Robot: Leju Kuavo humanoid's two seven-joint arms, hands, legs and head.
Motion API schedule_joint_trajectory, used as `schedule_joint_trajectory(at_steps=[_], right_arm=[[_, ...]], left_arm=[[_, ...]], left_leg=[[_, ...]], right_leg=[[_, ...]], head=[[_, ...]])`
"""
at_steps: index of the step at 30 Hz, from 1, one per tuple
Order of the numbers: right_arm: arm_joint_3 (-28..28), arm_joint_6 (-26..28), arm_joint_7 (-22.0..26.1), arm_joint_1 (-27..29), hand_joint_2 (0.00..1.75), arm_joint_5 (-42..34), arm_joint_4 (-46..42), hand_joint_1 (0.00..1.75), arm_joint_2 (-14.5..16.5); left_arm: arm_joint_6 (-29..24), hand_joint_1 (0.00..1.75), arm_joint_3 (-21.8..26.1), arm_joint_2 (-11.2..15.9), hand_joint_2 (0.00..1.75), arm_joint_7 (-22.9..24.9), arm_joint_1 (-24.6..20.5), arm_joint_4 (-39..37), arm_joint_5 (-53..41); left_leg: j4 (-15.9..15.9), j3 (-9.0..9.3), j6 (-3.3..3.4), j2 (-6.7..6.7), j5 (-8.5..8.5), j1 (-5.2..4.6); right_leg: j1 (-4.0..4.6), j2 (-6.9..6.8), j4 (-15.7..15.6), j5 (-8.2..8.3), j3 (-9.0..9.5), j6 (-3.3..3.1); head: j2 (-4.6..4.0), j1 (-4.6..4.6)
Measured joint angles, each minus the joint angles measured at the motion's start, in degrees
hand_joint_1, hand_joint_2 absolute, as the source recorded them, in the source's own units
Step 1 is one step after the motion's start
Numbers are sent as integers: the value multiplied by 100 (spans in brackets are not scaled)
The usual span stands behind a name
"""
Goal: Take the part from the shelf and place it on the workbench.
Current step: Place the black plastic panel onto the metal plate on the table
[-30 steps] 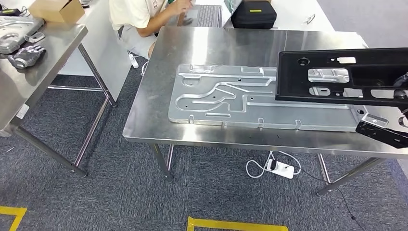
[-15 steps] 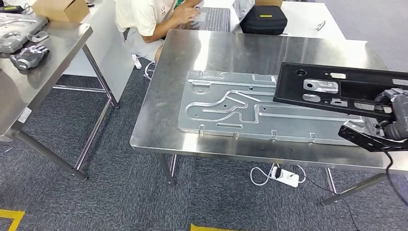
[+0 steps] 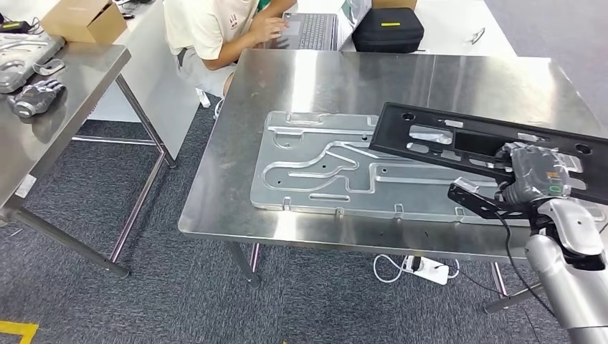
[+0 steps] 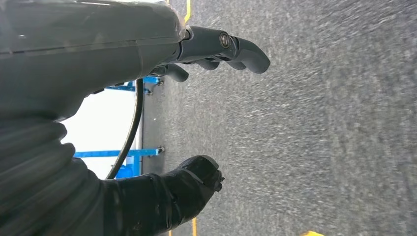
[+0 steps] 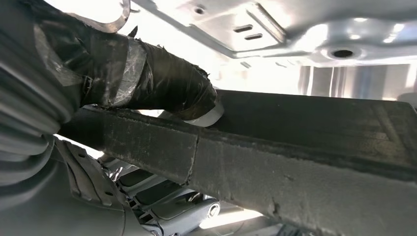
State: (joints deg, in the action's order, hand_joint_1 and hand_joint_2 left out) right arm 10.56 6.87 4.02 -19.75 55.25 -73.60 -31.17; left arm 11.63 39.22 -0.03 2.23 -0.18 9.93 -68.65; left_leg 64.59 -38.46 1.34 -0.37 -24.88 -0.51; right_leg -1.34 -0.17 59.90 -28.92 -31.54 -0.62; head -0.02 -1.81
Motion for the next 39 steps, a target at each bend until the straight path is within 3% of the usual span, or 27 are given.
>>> schedule_joint_trajectory(at_steps=[2, 5, 7, 10, 11, 12, 13, 15, 17, 20, 22, 25, 26, 27, 28, 30, 31, 33, 34, 35, 38, 39], right_arm=[[57, 39, -1, -78, 175, 7, 83, 175, 68], [106, 62, -2, -135, 175, 8, 169, 175, 124], [124, 64, -2, -176, 175, 9, 210, 175, 141], [139, 65, -3, -228, 175, 9, 284, 175, 163], [149, 64, -4, -225, 175, 9, 311, 175, 171], [159, 64, -5, -220, 175, 9, 341, 175, 181], [166, 64, -6, -220, 175, 9, 363, 175, 189], [174, 64, -4, -236, 175, 10, 401, 175, 208], [191, 74, 2, -274, 175, 22, 440, 175, 247], [245, 101, 19, -304, 175, 71, 525, 175, 345], [279, 119, 26, -350, 175, 107, 580, 175, 409], [353, 157, 24, -453, 175, 122, 683, 175, 492], [383, 162, 26, -464, 175, 123, 717, 175, 515], [410, 161, 27, -464, 175, 123, 747, 175, 535], [433, 161, 29, -462, 175, 124, 777, 175, 551], [462, 161, 32, -465, 175, 125, 830, 175, 580], [476, 164, 35, -474, 175, 125, 856, 175, 594], [512, 172, 39, -474, 87, 124, 910, 87, 620], [536, 177, 44, -458, 44, 122, 937, 44, 630], [554, 180, 51, -429, 0, 115, 960, 0, 636], [593, 192, 82, -357, 0, 95, 1024, 0, 642], [608, 197, 91, -336, 0, 94, 1042, 0, 643]], left_arm=[[9, 0, 3, 33, 175, 0, -9, 1, 0], [14, 0, 11, 58, 175, 0, -14, 2, 0], [16, 0, 25, 62, 175, 0, -7, 2, 0], [17, 0, 57, 61, 175, -1, -8, 2, 0], [17, 0, 66, 61, 175, -1, -9, 2, 0], [17, 0, 73, 59, 175, -1, -8, 2, 0], [17, 0, 79, 58, 175, 0, -5, 2, 0], [17, 0, 87, 60, 175, 4, 2, 2, -1], [21, 0, 92, 73, 175, 9, -4, 2, -5], [47, 0, 95, 84, 175, 13, -17, 2, -21], [56, 0, 95, 86, 175, 16, -22, 2, -27], [60, 0, 95, 99, 175, 20, -27, 2, -37], [63, 0, 95, 102, 175, 20, -24, 2, -38], [67, 0, 95, 103, 175, 20, -18, 2, -39], [72, 0, 95, 103, 175, 20, -13, 2, -40], [79, 0, 96, 122, 175, 20, -5, 2, -41], [87, 0, 96, 137, 175, 19, -5, 1, -41], [111, 0, 96, 172, 87, 5, -8, 1, -42], [133, 0, 96, 181, 44, -16, -9, 1, -45], [158, 0, 97, 191, 0, -42, -7, 2, -50], [240, 0, 97, 205, 0, -120, 6, 2, -69], [252, 0, 97, 208, 0, -142, 9, 2, -77]], left_leg=[[-466, 212, 78, 10, 116, -30], [-621, 315, 121, 9, 65, -25], [-769, 445, 159, 10, 80, 15], [-838, 563, 208, 5, 34, 37], [-827, 591, 207, -2, -3, 40], [-806, 623, 195, -10, -45, 46], [-772, 659, 176, -18, -97, 56], [-674, 701, 109, -28, -224, 68], [-577, 683, 29, -37, -322, 60], [-564, 676, -60, -31, -375, 59], [-364, 608, -120, -15, -487, 74], [616, 52, -171, -4, -839, 88], [893, -148, -168, -4, -884, 89], [989, -265, -153, -3, -821, 86], [888, -287, -122, -4, -655, 77], [216, -68, 6, -8, -171, 32], [-112, 64, 82, -6, -9, 2], [-461, 217, 185, -3, 72, -53], [-523, 249, 184, -1, 74, -64], [-574, 273, 134, -3, 81, -64], [-655, 307, -6, -12, 104, -48], [-655, 308, -1, -15, 99, -51]], right_leg=[[10, -3, -23, -36, 37, 33], [7, -8, -83, -58, 78, 111], [10, -3, 130, -183, 7, 148], [-14, 13, 1134, -531, -579, 207], [-30, 12, 1364, -533, -762, 234], [-49, 11, 1397, -418, -855, 261], [-72, 8, 1205, -191, -835, 287], [-103, 2, 541, 253, -621, 329], [-93, 16, 162, 340, -466, 286], [-71, 40, 127, 253, -430, 147], [-74, 43, 109, 228, -387, 68], [-60, 37, 100, 175, -320, -6], [-47, 35, 100, 151, -294, -18], [-32, 34, 100, 124, -260, -25], [-14, 34, 100, 94, -217, -29], [10, 33, 93, 31, -123, -31], [21, 34, 86, 6, -91, -22], [2, 39, 56, -11, -71, 17], [5, 43, 41, -10, -63, 40], [-1, 39, 14, 0, -52, 45], [7, 7, -52, 12, -10, 45], [5, 2, -65, 8, 1, 54]], head=[[0, 2], [0, 2], [0, 11], [-1, 20], [-1, 20], [-1, 19], [0, 19], [0, 26], [0, 39], [0, 47], [0, 47], [-1, 46], [-1, 46], [0, 46], [-1, 46], [-1, 49], [-1, 52], [0, 56], [0, 55], [0, 57], [0, 63], [0, 62]])
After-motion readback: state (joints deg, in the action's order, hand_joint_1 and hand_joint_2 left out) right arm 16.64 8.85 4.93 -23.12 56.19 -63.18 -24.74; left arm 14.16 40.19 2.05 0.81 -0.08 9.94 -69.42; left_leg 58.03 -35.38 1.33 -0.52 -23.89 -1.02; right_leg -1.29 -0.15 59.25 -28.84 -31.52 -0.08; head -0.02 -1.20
